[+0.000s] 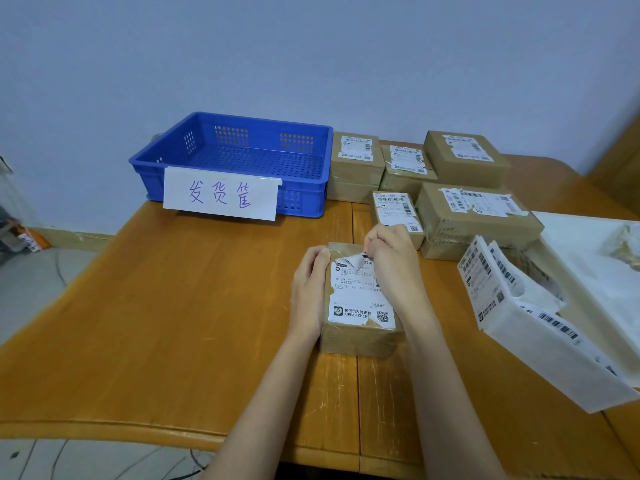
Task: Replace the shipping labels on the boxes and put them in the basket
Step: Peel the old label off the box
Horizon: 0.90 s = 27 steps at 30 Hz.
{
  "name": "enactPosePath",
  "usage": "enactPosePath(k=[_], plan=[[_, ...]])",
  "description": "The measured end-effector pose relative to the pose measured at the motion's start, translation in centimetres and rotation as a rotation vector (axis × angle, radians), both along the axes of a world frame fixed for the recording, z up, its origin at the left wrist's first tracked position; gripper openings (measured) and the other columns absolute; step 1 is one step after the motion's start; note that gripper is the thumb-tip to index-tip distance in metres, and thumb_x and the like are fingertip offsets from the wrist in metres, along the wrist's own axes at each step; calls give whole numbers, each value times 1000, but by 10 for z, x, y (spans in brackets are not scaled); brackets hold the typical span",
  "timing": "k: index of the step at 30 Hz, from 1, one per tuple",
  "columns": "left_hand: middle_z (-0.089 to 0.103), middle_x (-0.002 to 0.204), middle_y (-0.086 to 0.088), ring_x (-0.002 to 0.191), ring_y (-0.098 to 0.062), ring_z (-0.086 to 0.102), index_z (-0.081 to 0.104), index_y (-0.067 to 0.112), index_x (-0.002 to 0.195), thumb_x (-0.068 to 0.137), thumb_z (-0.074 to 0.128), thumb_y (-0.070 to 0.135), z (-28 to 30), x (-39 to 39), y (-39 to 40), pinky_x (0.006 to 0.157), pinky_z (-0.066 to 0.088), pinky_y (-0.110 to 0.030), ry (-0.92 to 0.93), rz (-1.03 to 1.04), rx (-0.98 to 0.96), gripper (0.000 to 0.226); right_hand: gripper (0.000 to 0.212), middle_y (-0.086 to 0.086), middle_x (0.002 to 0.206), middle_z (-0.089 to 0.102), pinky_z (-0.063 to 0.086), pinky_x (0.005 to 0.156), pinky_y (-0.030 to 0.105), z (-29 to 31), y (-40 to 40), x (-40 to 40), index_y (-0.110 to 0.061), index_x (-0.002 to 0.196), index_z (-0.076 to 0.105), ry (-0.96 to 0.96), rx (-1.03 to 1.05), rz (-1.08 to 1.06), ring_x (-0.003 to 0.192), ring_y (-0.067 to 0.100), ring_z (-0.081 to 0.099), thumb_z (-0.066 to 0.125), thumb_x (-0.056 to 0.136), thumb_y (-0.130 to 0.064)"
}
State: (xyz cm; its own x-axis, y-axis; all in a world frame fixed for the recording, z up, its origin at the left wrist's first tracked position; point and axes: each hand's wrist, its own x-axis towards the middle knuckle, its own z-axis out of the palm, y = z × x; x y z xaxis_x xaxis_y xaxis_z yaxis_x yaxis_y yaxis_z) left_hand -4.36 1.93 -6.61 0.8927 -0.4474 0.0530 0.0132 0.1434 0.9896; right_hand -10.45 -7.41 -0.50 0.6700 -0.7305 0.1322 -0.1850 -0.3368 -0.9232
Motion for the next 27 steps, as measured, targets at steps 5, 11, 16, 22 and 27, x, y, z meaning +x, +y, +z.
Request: enactPosePath(k=[5,11,16,22,27], plan=[[67,85,7,74,0,58,64,17,99,105,44,30,0,0,0,65,42,-14,-14,11,19,25,26,-8,103,54,38,68,5,-2,0,-7,-19,84,71,-118,-9,-182,84,-13,50,50,92,-4],[68,86,6,76,-1,59,64,14,100,105,45,29,-3,1,-1,64,43,-13,-8,19,3,25,26,-6,113,47,45,88,27,-10,0,-9,-23,105,66,73,-194,-172,110,14,51,52,92,-6],[67,84,8,76,-2,59,65,17,97,105,45,29,-3,2,-2,65,43,-16,-9,24,4,24,17,-5,104,48,34,71,9,-10,-1,-8,-23,88,64,59,-278,-135,105,15,50,58,93,-7],[67,84,8,76,-1,58,64,18,95,105,45,27,-1,1,-1,65,43,-13,-27,37,-7,23,18,-6,95,46,35,74,14,-11,1,-7,-16,84,59,33,-315,-103,102,16,47,52,89,0],[68,88,7,80,-2,60,64,18,97,105,45,28,-3,1,-2,67,43,-15,-17,30,4,23,27,-7,93,54,45,81,27,-8,3,-10,-21,88,59,-79,-195,-108,100,18,52,51,86,5]])
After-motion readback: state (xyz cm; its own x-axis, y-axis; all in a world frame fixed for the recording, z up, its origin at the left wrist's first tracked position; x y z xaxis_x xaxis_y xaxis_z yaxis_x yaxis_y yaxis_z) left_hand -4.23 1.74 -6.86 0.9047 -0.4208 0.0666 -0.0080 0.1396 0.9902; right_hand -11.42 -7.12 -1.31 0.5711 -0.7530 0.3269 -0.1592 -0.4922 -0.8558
